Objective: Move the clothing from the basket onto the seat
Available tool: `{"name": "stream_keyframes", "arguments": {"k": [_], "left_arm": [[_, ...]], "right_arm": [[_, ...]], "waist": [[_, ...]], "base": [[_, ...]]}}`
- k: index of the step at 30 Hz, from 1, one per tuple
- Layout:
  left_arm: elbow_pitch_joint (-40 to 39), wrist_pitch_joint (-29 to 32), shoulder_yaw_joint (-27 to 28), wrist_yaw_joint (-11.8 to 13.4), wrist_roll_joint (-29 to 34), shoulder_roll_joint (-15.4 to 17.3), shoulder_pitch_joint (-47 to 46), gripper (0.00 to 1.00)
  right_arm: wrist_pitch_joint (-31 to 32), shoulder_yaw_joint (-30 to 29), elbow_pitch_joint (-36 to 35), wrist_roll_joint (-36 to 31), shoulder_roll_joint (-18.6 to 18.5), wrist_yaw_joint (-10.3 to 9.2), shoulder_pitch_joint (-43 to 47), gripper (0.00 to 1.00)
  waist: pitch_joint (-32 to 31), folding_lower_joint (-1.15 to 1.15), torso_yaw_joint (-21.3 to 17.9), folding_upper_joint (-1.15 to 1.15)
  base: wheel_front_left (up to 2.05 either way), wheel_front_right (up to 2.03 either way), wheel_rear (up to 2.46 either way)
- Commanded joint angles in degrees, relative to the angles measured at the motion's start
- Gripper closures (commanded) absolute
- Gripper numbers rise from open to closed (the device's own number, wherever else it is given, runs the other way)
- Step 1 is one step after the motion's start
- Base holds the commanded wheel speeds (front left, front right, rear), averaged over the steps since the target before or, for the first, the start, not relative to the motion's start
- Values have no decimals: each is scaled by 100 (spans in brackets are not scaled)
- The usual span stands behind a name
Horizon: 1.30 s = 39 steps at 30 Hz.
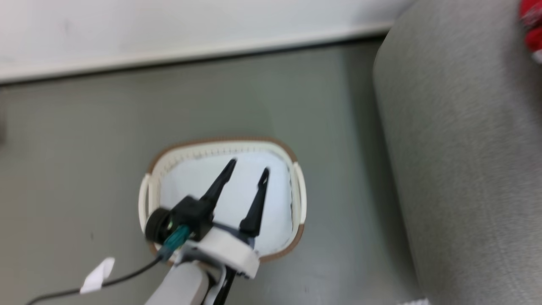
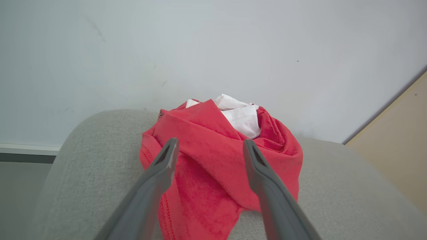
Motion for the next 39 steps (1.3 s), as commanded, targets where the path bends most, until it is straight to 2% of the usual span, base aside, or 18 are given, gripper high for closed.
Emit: {"name": "stream_keyframes", "arguments": {"k": [1,6,7,13,16,22,25,31,39], "left_arm": [[55,-79,82,47,-122,74,277,0],[89,-162,368,148,-261,179,839,0],[89,-162,368,148,-261,179,839,0],[-195,-180,905,299,-176,187,1473,0],[-263,-182,1135,264,-67,128,1767,0],[-167,-183,1606,107,72,-1,2350,0],[-88,-184,1848,16,159,-81,2587,0],[11,-185,2303,-190,377,-244,2919,0],[67,-185,2677,-493,616,-433,3097,0]], "right_arm": [[-50,238,-120,253,72,-15,436,0],[-46,761,-779,953,267,-15,1505,0],[-46,761,-779,953,267,-15,1505,0],[-49,1218,-1850,1257,610,-15,2634,0],[-49,1381,-2416,1141,788,-15,3160,0],[-39,1663,-3021,1278,1195,-15,4059,0],[-40,1847,-3055,1238,1287,-15,4373,0],[-40,2323,-2749,1593,1286,-15,4662,0],[-40,2369,-2469,1719,1285,-15,4712,0]], "waist": [[-809,1,-84,0],[-1383,1,21,0],[-1383,1,21,0],[-1836,1,238,0],[-2070,1,367,0],[-2505,1,529,0],[-2607,1,550,0],[-2763,1,547,0],[-2835,1,556,0]], "base": [[0,0,0],[0,0,0],[0,0,0],[0,0,0],[0,0,0],[0,0,0],[0,0,0],[0,0,0],[0,0,0]]}}
